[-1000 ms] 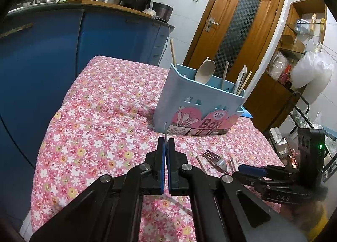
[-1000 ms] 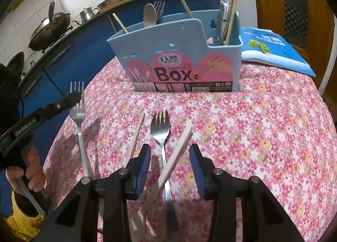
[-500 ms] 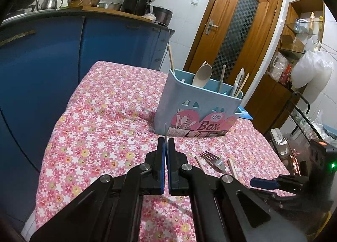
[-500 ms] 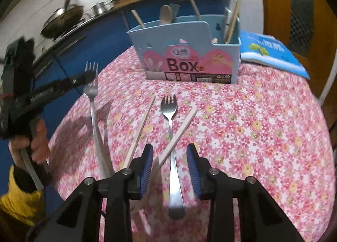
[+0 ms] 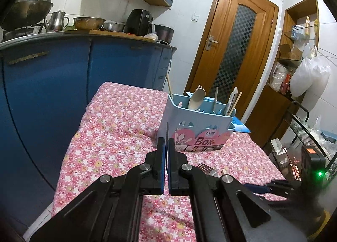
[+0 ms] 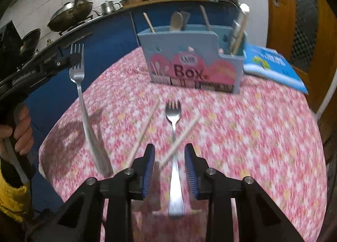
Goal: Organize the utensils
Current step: 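Lower the right tool onto a metal fork and grasp it, then lift both tools with their utensils and carry them toward the caddy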
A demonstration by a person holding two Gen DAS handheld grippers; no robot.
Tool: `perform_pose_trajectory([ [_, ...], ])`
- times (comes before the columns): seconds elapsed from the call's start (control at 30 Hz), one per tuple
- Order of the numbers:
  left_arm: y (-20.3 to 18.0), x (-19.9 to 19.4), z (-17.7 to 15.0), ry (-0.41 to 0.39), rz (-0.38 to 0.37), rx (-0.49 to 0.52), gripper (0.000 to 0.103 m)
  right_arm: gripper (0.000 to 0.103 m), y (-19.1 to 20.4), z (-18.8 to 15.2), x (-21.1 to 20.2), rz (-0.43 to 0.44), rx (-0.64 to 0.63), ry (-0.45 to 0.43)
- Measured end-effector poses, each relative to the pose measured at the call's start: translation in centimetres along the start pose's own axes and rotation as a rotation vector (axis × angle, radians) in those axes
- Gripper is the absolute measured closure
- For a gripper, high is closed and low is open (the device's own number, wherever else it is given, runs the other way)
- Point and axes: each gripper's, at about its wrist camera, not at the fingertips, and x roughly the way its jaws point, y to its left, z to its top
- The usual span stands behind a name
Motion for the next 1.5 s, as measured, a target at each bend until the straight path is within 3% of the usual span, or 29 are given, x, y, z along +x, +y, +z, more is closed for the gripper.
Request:
perform_pose_trajectory([
  [0.2,-0.1,0.2,-0.1,0.016,-0.005,-0.001,0.103,0.073,0.8,3.2,2.9,0.019,-0.058,0.025],
  [0.47,-0.1,0.3,0.0,0.008,0.004,0.009,0.103,0.073,-1.2,5.3,6.1,0.018,-0.009,0.104],
  [0.57,-0.1,0.4,-0.1,0.01,0.008,0.013,0.103,0.073,-2.2,5.4,7.2,0.068,0.047,0.147],
  [0.63,-0.1,0.6,-0.1,0.015,0.008,0.012,0.103,0.079,-2.6,5.4,7.7,0.105,0.081,0.16],
  [0.7,-0.2,0.7,-0.1,0.018,0.009,0.012,0.103,0.092,-2.4,5.4,7.9,0.15,0.089,0.168],
  [0.8,-0.3,0.7,-0.1,0.016,0.009,0.015,0.103,0.097,-2.5,5.4,8.3,0.188,0.113,0.173],
  [1.13,-1.3,0.1,1.2,-0.028,0.01,0.046,0.103,0.099,-3.2,6.6,3.5,0.19,0.129,-0.052],
  [1.33,-2.4,-0.4,2.5,-0.065,0.031,0.08,0.103,0.099,-2.8,7.4,-0.3,0.123,0.097,-0.222],
  [1.5,-3.4,-0.7,3.8,-0.107,0.049,0.108,0.103,0.1,-2.6,8.1,-2.5,0.062,0.076,-0.315],
])
